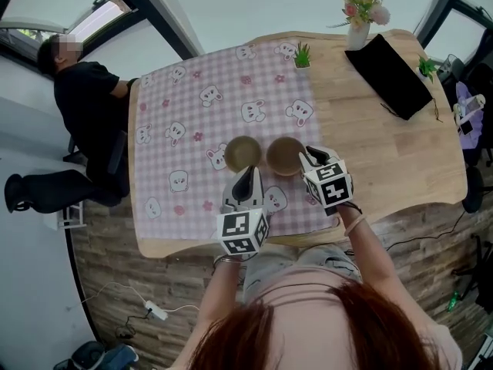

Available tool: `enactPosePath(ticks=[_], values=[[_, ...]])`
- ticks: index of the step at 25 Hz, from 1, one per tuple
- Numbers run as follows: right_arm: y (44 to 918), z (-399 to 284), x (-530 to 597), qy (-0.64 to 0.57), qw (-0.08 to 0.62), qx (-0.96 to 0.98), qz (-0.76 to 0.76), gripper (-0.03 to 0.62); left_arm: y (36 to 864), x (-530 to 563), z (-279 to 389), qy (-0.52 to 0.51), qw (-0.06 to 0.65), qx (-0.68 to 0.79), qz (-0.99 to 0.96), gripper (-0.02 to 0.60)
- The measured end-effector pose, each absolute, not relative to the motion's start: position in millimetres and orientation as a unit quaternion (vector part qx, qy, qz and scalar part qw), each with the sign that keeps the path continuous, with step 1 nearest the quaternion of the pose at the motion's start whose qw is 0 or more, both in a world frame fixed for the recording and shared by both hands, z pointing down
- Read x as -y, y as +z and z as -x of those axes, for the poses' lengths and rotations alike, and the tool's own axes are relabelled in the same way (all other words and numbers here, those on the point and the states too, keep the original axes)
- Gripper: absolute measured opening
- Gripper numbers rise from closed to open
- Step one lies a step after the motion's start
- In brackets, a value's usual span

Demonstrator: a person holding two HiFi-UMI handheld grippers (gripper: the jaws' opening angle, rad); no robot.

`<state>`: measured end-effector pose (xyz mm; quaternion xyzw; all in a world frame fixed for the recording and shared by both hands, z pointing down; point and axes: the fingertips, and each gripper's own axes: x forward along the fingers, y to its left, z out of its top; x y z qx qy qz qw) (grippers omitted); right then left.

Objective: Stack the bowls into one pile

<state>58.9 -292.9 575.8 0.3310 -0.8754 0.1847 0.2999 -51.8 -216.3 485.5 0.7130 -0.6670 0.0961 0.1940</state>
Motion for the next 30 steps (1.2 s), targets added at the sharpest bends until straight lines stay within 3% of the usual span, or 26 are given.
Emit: enactPosePath(ticks=[24, 30], values=[[623.0, -48.1, 308.0, 0.233, 0.308, 0.872, -0.300, 0.097, 506.0, 209.7, 45.9, 0.108, 0.214, 0.687, -0.685, 0.015], [625.9, -45.6, 308.2, 0.251, 0.307, 0.864, -0.309, 0.053, 504.2, 215.9, 54.3, 0.111, 0.216, 0.678, -0.693, 0.015]])
